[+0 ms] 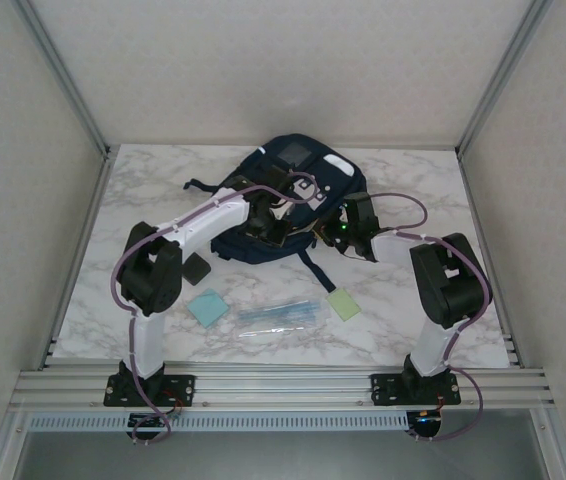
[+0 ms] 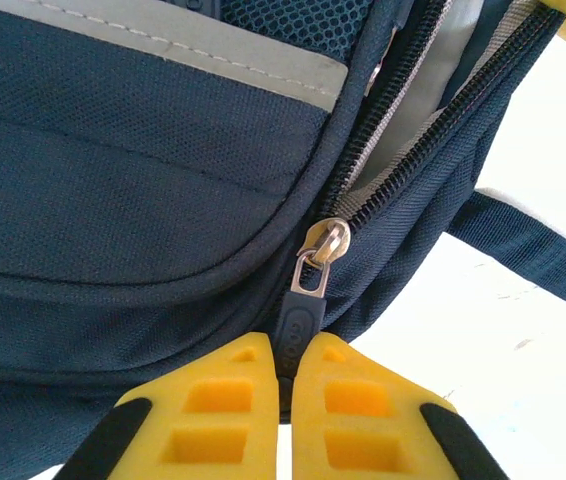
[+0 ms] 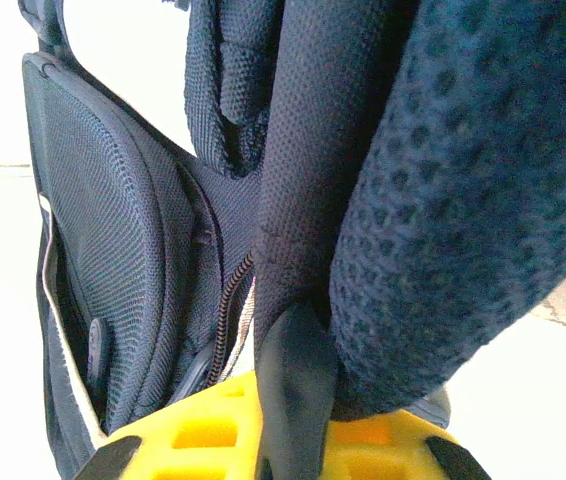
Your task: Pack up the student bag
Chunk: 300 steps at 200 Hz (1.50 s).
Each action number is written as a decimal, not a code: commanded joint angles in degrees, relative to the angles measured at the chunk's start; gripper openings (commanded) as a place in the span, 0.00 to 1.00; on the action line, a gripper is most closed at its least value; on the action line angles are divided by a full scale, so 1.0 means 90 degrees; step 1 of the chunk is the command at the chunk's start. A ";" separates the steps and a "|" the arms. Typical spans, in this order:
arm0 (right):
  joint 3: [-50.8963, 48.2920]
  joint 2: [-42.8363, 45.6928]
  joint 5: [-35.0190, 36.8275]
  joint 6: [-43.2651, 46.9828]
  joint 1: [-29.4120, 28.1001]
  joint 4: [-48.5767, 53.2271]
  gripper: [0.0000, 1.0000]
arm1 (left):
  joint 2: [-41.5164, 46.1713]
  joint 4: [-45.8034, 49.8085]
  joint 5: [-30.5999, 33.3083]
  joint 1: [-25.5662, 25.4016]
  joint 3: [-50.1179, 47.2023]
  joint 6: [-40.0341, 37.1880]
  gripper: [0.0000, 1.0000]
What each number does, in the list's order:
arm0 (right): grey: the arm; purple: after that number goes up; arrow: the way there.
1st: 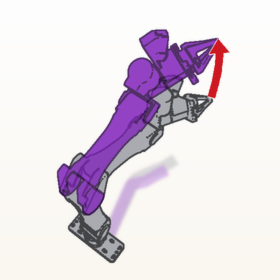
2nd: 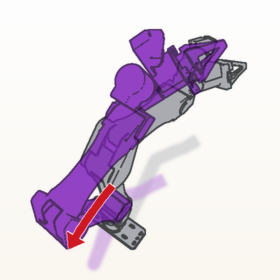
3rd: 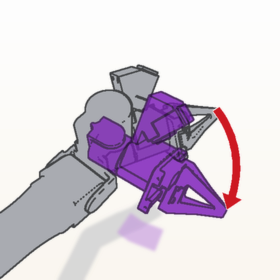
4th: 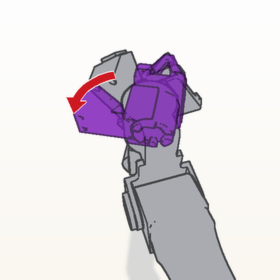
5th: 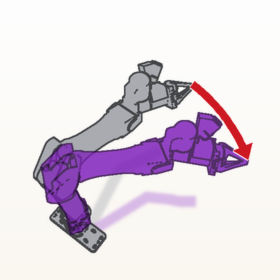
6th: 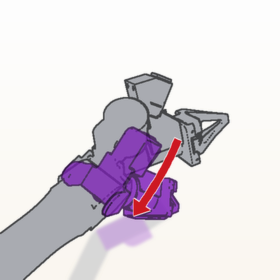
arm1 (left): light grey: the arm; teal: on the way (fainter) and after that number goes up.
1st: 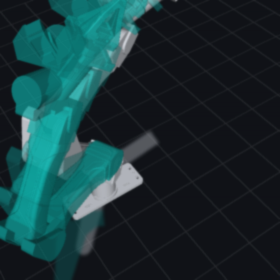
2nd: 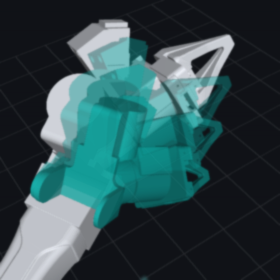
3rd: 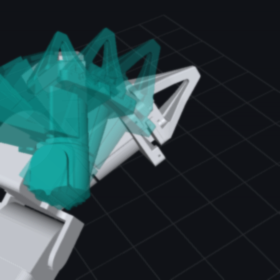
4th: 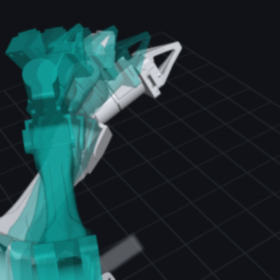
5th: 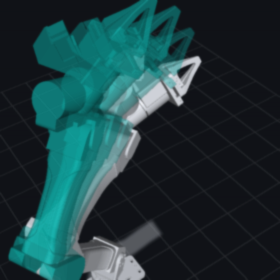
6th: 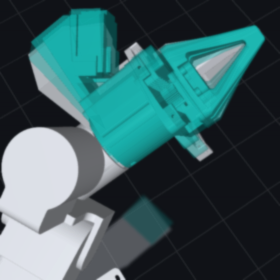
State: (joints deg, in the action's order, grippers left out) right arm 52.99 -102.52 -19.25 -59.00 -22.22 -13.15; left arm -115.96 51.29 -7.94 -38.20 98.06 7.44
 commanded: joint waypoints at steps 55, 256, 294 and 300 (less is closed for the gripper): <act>-0.0056 0.0112 0.0745 0.0239 0.0422 0.0238 0.00 | -0.0427 0.0144 0.0361 0.0172 -0.0123 0.1028 0.10; -0.0146 0.0309 0.0710 0.0252 0.0428 0.0220 0.00 | -0.0739 0.0224 0.0576 -0.0299 0.0485 0.0662 0.42; -0.0136 0.0298 0.0722 0.0261 0.0430 0.0253 0.00 | -0.0420 -0.0281 -0.0036 -0.0318 0.0323 0.1042 0.46; -0.0127 0.0290 0.0711 0.0262 0.0428 0.0255 0.00 | -0.0397 -0.0385 -0.0129 -0.0317 0.0311 0.1111 0.49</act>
State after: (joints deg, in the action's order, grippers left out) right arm 52.16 -102.35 -16.49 -57.78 -19.68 -12.12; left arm -121.10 49.67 -6.04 -40.80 100.73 15.84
